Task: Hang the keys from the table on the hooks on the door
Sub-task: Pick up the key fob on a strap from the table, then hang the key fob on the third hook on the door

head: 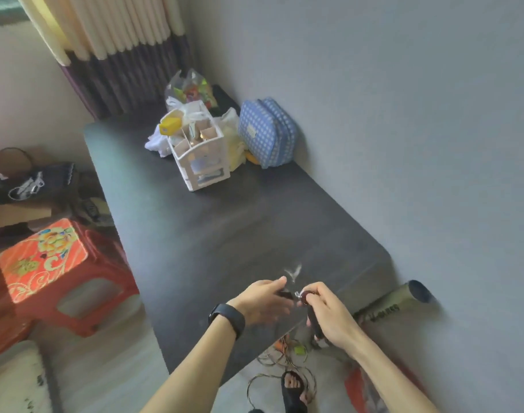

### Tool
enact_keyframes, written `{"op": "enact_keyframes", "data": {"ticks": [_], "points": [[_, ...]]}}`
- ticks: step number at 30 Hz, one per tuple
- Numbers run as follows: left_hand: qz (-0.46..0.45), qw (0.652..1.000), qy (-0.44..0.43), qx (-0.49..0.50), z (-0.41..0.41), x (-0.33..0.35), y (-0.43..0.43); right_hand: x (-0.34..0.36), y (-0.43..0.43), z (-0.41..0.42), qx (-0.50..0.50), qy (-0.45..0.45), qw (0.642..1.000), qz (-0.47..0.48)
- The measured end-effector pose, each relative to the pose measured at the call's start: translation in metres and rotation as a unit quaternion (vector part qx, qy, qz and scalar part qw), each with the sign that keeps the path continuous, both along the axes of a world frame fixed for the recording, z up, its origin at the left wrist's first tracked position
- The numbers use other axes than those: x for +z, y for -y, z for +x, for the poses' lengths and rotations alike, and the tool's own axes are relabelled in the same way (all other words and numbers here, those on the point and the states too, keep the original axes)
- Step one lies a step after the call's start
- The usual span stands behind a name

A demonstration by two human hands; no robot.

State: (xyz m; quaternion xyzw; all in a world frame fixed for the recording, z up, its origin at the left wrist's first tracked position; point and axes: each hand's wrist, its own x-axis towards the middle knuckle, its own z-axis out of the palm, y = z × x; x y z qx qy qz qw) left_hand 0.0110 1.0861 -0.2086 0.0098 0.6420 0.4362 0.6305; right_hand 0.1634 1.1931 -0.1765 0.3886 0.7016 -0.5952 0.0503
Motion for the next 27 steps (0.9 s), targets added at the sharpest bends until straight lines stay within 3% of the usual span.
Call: {"op": "enact_keyframes", "data": {"ticks": [7, 11, 14, 18, 27], "points": [[0.128, 0.987, -0.09, -0.046, 0.096, 0.062, -0.058, 0.038, 0.019, 0.133, -0.168, -0.051, 0.984, 0.032], [0.181, 0.961, -0.113, -0.175, 0.174, 0.096, -0.098, 0.051, 0.031, 0.215, -0.373, -0.148, 0.914, -0.057], [0.228, 0.911, -0.148, -0.311, 0.247, 0.118, -0.121, 0.068, 0.041, 0.283, -0.466, -0.19, 0.86, -0.084], [0.292, 0.817, -0.207, -0.452, 0.365, 0.157, -0.137, 0.09, 0.057, 0.384, -0.515, -0.192, 0.835, -0.018], [0.42, 0.636, -0.214, -0.611, 0.646, 0.229, -0.12, 0.144, 0.11, 0.631, -0.602, -0.171, 0.765, 0.156]]}}
